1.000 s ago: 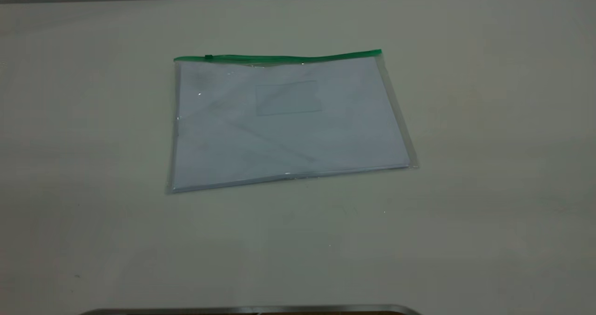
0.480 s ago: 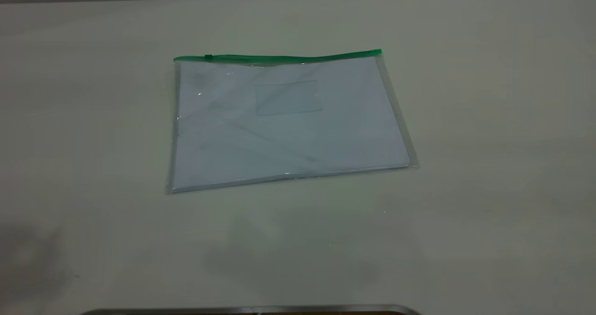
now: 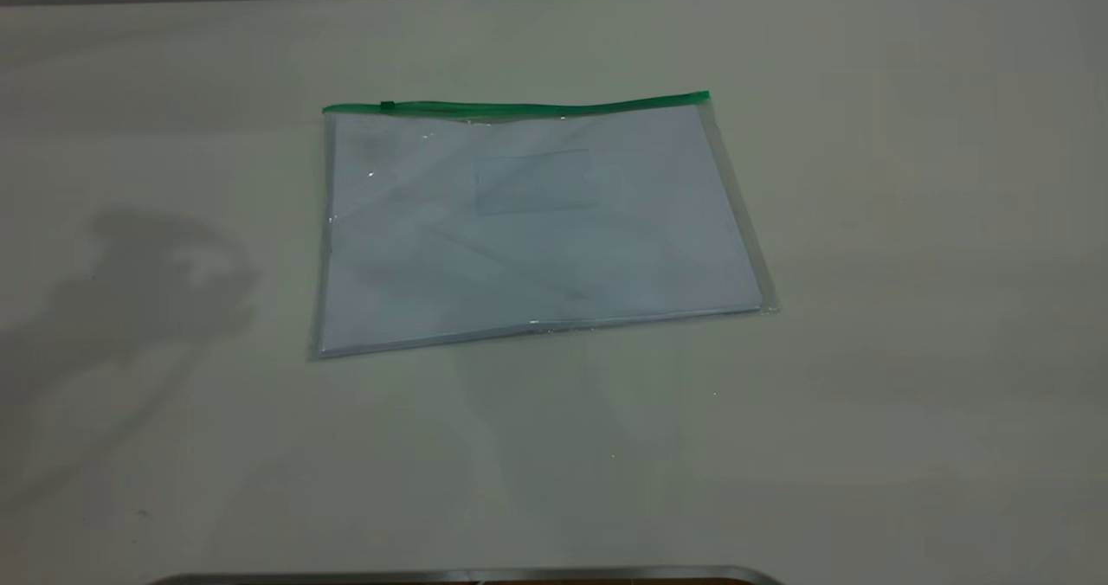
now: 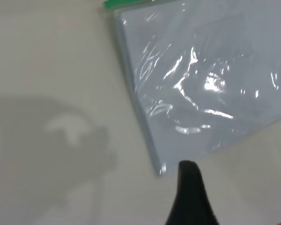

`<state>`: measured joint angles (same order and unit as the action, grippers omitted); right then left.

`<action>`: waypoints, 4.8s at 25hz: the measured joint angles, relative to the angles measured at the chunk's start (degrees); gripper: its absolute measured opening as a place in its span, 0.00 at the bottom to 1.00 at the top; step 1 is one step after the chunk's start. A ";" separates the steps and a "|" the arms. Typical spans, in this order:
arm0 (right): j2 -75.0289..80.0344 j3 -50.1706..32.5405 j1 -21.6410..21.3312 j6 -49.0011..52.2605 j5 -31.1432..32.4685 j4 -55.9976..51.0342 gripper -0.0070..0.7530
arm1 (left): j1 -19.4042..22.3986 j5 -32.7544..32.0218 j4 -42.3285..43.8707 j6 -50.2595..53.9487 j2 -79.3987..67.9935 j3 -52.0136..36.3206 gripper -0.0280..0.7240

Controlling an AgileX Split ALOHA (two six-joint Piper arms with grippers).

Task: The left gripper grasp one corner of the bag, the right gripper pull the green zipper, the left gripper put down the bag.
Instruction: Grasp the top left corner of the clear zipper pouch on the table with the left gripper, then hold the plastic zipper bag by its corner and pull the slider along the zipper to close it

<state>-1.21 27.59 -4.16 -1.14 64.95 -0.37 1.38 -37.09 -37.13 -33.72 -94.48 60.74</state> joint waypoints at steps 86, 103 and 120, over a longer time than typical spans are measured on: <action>71.75 12.08 0.00 -52.78 -33.79 -36.00 0.71 | -9.31 -23.20 -14.89 -75.88 -53.07 45.54 0.11; 104.63 23.00 12.05 -104.57 -37.39 -81.56 0.71 | -19.49 -16.53 -14.74 -82.73 -53.07 48.18 0.11; 122.18 32.15 16.78 -116.52 -30.88 -93.62 0.71 | -20.28 -19.03 -18.25 -84.56 -53.07 48.18 0.11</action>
<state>120.97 59.74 12.61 -117.66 34.07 -93.99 -18.90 -56.12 -55.38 -118.28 -147.55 108.93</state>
